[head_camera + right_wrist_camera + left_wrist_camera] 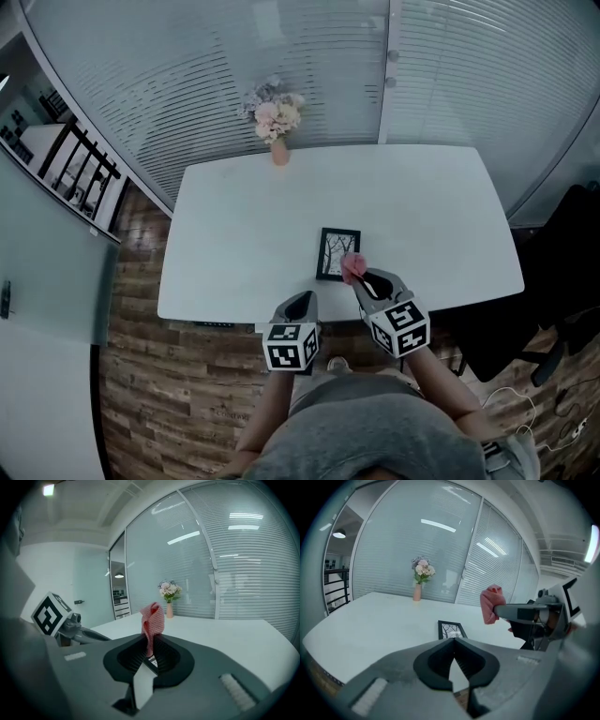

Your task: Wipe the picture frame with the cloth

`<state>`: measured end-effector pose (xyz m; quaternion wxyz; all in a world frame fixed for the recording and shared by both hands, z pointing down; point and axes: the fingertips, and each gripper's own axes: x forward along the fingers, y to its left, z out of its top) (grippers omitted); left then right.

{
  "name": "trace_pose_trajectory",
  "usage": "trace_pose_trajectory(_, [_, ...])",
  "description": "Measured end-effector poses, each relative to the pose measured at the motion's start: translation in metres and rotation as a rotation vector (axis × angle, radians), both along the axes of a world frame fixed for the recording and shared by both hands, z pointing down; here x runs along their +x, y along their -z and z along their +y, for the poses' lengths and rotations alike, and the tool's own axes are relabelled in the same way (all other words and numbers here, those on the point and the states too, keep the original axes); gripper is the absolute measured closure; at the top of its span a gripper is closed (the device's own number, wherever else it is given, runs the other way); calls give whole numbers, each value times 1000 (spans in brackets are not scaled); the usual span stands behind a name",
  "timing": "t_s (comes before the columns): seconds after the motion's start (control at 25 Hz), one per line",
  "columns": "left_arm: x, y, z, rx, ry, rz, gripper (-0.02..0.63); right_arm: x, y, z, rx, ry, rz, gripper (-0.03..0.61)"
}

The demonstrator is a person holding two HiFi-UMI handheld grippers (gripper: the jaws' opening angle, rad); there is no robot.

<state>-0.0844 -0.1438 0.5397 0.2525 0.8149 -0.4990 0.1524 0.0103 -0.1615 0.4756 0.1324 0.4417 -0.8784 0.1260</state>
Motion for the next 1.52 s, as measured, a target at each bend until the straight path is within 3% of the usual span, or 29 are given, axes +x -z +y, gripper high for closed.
trace_pose_trajectory(0.52, [-6, -26, -53, -56, -57, -1, 612, -16, -14, -76, 3, -5, 78, 540])
trace_pose_trajectory(0.8, [2, -45, -61, -105, -79, 0, 612, -13, -34, -108, -14, 3, 168, 540])
trace_pose_trajectory(1.2, [16, -74, -64, -211, -144, 18, 535, -23, -80, -142, -62, 101, 307, 540])
trace_pose_trajectory(1.52, [19, -85, -68, -236, -164, 3, 518, -29, -113, -157, -97, 157, 383, 540])
